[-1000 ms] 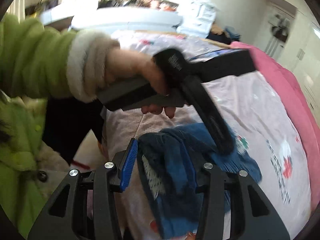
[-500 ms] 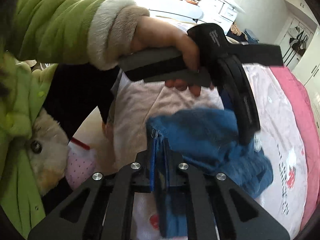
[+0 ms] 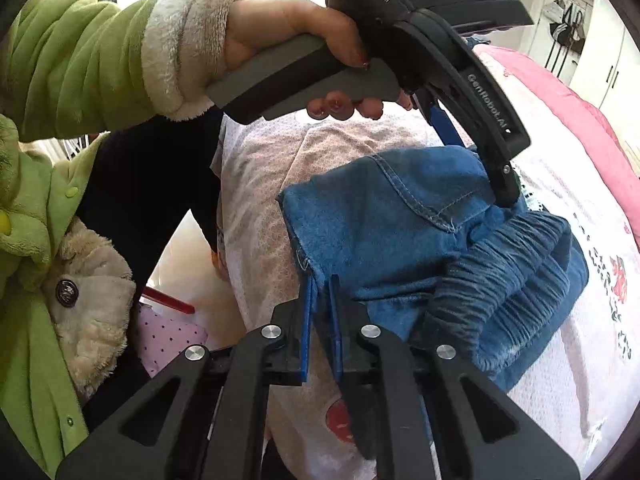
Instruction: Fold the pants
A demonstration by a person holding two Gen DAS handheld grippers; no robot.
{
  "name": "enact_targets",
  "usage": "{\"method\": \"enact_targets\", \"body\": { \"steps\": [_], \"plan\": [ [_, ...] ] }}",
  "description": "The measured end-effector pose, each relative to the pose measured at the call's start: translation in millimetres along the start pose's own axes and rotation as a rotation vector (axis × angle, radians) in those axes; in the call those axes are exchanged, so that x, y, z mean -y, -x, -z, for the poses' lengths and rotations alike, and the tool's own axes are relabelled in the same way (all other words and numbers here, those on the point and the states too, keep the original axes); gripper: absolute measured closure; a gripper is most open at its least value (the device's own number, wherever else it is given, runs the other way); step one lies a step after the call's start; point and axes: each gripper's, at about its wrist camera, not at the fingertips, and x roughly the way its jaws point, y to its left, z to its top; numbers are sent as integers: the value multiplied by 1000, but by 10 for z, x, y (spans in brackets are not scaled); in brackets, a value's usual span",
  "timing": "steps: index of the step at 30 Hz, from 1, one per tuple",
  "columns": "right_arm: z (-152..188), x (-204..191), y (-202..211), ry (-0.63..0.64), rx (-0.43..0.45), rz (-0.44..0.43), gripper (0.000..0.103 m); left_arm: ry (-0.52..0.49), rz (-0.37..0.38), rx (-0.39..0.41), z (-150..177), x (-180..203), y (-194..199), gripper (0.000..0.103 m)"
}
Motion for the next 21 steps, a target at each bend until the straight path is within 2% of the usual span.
{"method": "enact_targets", "body": {
  "steps": [3,9,11,13,16,19,21],
  "plan": [
    [-32,30,138,-63,23,-2,94,8,2,11,14,-7,8,25],
    [-186,46,597,-158,224,-48,91,21,4,20,1,-24,28,25],
    [-232,72,631,-169,251,-25,76,18,0,23,4,-13,29,25],
    [-267,112,608,-187,265,-15,71,13,-8,26,9,-3,34,25],
    [-283,222,446,-247,234,22,71,12,-12,31,14,9,47,25],
    [-201,366,176,-331,124,96,71,3,-20,35,25,35,57,25],
    [-107,424,25,-380,84,98,71,-4,-19,39,27,48,68,25]
  ]
}}
